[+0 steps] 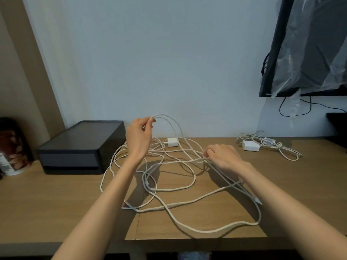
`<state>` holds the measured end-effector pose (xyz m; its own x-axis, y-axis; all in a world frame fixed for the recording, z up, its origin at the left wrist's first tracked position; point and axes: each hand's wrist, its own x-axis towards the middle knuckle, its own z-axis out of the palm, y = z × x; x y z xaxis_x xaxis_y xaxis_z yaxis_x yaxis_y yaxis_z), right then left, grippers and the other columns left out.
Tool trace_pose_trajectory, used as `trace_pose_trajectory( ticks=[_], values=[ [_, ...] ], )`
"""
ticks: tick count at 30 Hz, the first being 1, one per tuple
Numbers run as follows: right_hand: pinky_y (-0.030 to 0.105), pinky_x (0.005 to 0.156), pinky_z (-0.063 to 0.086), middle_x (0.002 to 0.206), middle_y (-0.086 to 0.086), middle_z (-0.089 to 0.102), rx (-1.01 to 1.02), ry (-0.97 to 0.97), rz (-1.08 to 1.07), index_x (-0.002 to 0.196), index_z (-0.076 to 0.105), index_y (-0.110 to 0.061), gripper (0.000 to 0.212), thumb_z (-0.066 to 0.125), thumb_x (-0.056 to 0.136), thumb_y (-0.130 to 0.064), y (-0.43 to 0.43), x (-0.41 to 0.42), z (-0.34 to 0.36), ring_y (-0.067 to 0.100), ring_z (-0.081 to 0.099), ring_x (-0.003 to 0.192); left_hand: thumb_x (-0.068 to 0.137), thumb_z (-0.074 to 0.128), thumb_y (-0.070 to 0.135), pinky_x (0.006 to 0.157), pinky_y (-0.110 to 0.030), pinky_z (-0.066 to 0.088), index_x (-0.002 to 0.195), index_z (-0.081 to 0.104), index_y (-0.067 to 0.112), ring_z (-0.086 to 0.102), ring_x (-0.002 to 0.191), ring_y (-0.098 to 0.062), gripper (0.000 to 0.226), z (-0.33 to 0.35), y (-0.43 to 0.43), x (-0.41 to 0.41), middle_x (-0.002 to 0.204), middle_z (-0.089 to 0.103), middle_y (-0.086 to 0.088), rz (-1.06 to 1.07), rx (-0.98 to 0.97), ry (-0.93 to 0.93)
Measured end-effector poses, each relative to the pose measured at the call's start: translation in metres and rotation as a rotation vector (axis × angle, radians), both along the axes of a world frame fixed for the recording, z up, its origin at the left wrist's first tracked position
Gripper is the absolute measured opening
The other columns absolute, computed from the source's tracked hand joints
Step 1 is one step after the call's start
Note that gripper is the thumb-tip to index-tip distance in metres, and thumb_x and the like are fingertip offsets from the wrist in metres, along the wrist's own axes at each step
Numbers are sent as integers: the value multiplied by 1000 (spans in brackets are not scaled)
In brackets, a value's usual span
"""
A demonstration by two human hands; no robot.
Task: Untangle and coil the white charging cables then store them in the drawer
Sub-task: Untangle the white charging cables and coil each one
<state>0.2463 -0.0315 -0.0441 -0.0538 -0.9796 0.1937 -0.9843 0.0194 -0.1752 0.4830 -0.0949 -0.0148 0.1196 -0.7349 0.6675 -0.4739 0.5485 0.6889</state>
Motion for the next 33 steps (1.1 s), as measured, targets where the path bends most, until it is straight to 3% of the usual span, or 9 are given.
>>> trace_pose_trajectory(
  ticks=[2, 5, 8, 13, 17, 19, 24, 27, 33],
  values=[
    [38, 106, 35, 130, 1, 60, -18, -114, 52, 125, 57, -20, 42, 23, 104, -31, 0, 7, 13, 18, 55, 115, 96, 52, 26, 67, -14, 42, 104, 71, 16, 57, 79, -5, 24, 11, -2, -1, 91, 65, 0, -44, -21, 45],
    [29, 107, 27, 145, -5, 42, -9, -608, 222, 144, 37, -20, 54, 32, 99, -50, 1, 25, 36, 13, 40, 132, 95, 54, 26, 70, -17, 45, 102, 72, 18, 57, 77, 0, 21, 31, 1, -8, 87, 63, 5, -108, -92, 60],
    [28, 104, 34, 134, -8, 44, 19, -738, 302, 144, 34, -19, 64, 53, 91, -50, -3, 41, 51, 11, 44, 125, 95, 55, 25, 63, -19, 48, 97, 70, 23, 58, 74, -4, 16, 51, 8, -15, 86, 63, 5, -191, -140, 159],
    [12, 72, 46, 103, -1, 65, 230, -535, 285, 108, 66, -3, 27, 55, 96, -24, -16, 44, 46, 6, 61, 86, 95, 55, 26, 54, -14, 43, 92, 71, 19, 50, 53, -5, 18, 79, 13, -18, 75, 60, 4, -290, -46, 475],
    [27, 85, 48, 84, 5, 67, 223, -658, 237, 77, 61, -7, 45, 31, 105, -27, -16, 41, 41, 10, 59, 75, 96, 53, 25, 54, -13, 44, 98, 69, 16, 50, 54, -4, 18, 79, 8, -11, 75, 58, 4, -318, 48, 579],
    [24, 77, 50, 68, 4, 63, 110, -814, 211, 67, 49, -12, 49, 26, 105, -34, -19, 42, 49, 14, 61, 67, 96, 52, 24, 55, -11, 45, 101, 68, 15, 51, 57, -5, 19, 70, 3, -5, 76, 58, 3, -309, 106, 584],
    [29, 62, 50, 38, -10, 29, -299, -1638, 171, 66, 33, -18, 40, 31, 105, -28, -38, 48, 105, 6, 27, 32, 99, 45, 21, 56, -12, 46, 100, 65, 11, 53, 63, -7, 22, 41, -10, 8, 83, 59, 0, -316, 276, 363],
    [23, 53, 36, 36, -5, 24, -252, -2048, 316, 65, 31, -17, 40, 32, 104, -20, -38, 51, 137, 9, 21, 29, 101, 40, 24, 59, -17, 44, 100, 58, 13, 53, 67, -8, 21, 33, -1, 2, 102, 61, 1, -435, 299, 121],
    [24, 55, 33, 35, 0, 25, -200, -2323, 248, 62, 32, -14, 46, 31, 105, -30, -41, 50, 137, 13, 23, 27, 98, 40, 40, 53, -18, 38, 125, 45, 15, 47, 60, -4, 37, 22, 14, -21, 114, 54, -11, -713, 453, -161]
  ],
)
